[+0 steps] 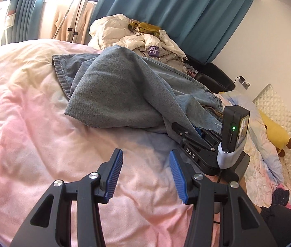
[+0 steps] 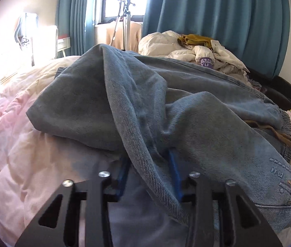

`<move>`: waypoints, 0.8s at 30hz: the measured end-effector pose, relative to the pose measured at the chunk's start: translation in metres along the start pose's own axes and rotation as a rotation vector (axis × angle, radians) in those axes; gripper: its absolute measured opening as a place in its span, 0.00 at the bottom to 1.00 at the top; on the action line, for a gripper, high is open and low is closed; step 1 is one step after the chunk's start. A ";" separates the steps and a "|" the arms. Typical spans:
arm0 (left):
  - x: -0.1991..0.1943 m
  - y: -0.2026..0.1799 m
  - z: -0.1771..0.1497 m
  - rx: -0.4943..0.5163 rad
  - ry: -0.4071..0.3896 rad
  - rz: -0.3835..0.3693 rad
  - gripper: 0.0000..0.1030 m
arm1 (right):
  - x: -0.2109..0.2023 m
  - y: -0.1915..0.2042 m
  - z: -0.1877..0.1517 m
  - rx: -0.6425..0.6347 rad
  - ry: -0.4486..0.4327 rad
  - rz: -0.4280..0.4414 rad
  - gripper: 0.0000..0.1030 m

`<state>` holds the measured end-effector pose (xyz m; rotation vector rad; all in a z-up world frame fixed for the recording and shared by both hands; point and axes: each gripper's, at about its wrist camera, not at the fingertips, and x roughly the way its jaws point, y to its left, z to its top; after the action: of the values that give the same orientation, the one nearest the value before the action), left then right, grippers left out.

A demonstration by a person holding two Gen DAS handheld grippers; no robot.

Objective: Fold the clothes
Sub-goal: 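Grasp the jeans fabric with the right gripper and pull it flat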

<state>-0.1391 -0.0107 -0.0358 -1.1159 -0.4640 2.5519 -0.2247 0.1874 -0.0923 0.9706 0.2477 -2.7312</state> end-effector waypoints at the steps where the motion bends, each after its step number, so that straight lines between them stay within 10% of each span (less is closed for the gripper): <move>1: 0.001 0.001 0.000 -0.003 -0.001 0.001 0.47 | -0.002 -0.003 0.001 0.009 -0.004 0.003 0.11; 15: -0.014 0.015 -0.002 -0.109 -0.051 0.026 0.47 | -0.124 -0.007 -0.002 0.074 -0.038 0.003 0.03; 24: -0.049 0.001 -0.017 -0.079 -0.098 0.013 0.47 | -0.124 0.030 -0.055 0.103 0.232 0.080 0.01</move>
<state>-0.0951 -0.0283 -0.0157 -1.0269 -0.5888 2.6295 -0.0899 0.1915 -0.0576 1.2983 0.1050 -2.5796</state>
